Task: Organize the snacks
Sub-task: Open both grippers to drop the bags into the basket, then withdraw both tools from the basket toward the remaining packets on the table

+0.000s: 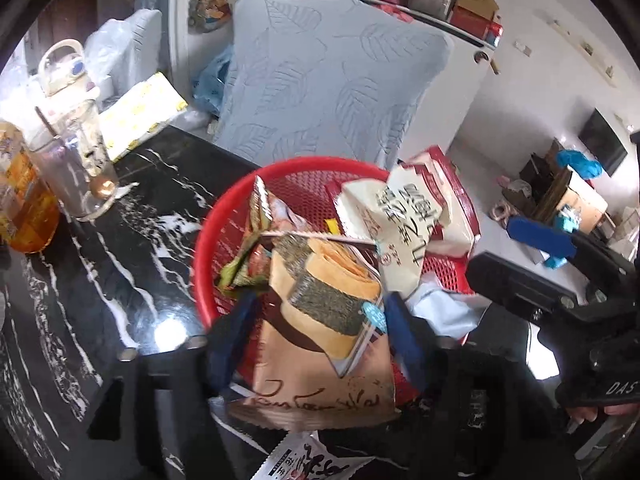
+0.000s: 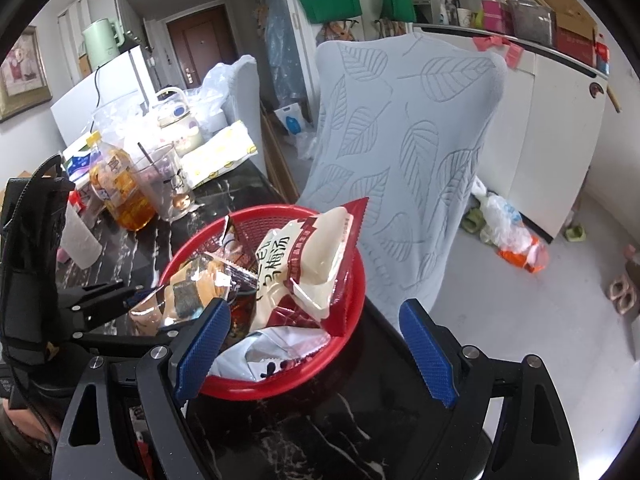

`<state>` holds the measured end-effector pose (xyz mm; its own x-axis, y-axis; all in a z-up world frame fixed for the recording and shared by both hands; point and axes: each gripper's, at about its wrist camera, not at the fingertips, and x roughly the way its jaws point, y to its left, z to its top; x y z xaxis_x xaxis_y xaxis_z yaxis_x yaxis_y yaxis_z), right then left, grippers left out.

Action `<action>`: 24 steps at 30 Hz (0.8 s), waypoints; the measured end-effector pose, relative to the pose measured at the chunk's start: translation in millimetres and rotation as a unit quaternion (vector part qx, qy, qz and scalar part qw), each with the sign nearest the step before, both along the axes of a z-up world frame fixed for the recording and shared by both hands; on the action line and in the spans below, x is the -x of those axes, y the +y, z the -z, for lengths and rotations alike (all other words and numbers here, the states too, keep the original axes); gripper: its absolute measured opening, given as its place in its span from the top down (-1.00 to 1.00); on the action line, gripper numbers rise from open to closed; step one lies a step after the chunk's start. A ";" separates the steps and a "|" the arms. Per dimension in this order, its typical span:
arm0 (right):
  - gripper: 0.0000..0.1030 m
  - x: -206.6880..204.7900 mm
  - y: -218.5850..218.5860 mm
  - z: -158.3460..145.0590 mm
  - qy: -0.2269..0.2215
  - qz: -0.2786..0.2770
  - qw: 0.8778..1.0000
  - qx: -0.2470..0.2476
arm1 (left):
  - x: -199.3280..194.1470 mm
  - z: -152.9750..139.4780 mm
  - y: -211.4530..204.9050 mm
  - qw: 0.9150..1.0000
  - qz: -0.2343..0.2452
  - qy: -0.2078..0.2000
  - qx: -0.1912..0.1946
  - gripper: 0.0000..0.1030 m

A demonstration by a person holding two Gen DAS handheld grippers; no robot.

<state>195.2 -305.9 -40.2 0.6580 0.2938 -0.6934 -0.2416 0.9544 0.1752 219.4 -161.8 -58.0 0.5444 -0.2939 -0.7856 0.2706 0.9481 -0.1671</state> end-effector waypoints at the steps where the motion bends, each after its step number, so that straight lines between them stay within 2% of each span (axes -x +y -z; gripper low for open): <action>1: -0.69 0.1 -0.3 -0.5 -0.001 0.000 1.000 0.000 | -0.6 -2.3 1.5 1.000 -0.005 -0.006 -0.002 -0.59; 12: -0.69 10.0 -1.0 -16.1 -0.018 -0.002 1.000 -0.003 | 8.5 -31.3 8.3 0.999 -0.018 -0.046 -0.010 -0.60; 24: -0.69 40.4 13.6 -54.2 -0.061 -0.014 0.998 0.002 | 51.7 -86.6 23.1 0.992 -0.036 -0.117 -0.033 -0.60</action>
<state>154.8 -292.2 13.9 0.7292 0.3100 -0.6101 -0.2871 0.9478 0.1384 167.7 -138.7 28.6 0.7322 -0.2010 -0.6507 0.2269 0.9729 -0.0452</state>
